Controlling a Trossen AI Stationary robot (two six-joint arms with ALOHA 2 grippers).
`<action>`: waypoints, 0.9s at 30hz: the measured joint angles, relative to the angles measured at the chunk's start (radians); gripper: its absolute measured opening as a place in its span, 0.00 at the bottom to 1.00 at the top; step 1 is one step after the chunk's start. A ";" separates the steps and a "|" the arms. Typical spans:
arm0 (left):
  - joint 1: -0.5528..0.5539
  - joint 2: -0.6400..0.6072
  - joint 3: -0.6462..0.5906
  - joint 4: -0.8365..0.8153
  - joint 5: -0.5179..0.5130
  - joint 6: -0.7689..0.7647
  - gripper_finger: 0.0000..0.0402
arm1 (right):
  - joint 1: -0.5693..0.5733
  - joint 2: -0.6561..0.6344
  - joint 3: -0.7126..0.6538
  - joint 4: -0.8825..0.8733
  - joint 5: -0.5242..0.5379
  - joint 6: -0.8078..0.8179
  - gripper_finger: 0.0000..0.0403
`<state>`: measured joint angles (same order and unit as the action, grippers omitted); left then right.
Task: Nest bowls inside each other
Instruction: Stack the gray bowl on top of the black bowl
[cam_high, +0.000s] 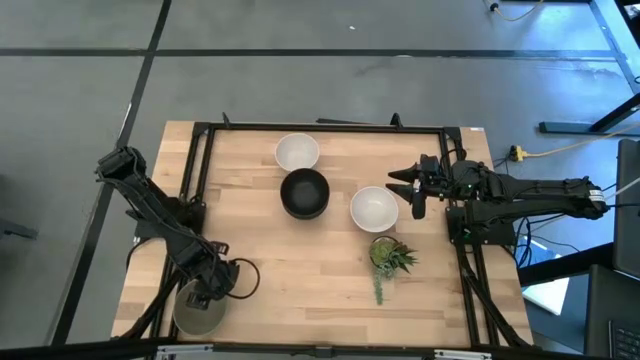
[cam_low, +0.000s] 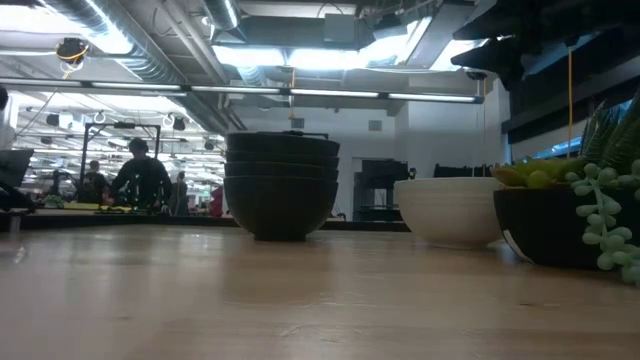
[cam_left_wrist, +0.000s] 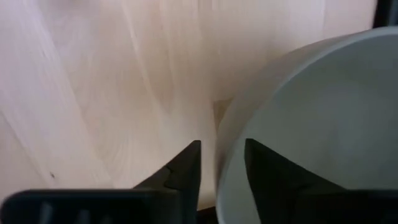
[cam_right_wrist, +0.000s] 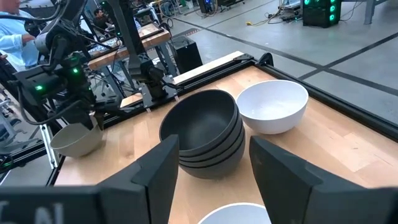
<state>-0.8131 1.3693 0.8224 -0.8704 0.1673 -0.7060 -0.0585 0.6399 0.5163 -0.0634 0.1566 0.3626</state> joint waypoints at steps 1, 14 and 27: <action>0.000 0.000 -0.004 0.002 0.002 -0.006 0.25 | 0.000 0.000 0.000 0.000 0.000 0.000 0.49; 0.027 0.000 -0.010 0.002 0.010 -0.082 0.02 | 0.000 0.000 0.000 0.000 0.000 0.000 0.49; 0.300 -0.006 -0.010 0.176 -0.109 -0.133 0.01 | 0.000 0.000 0.000 0.000 -0.001 0.000 0.49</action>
<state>-0.5129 1.3632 0.8120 -0.6946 0.0586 -0.8390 -0.0584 0.6399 0.5163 -0.0639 0.1558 0.3626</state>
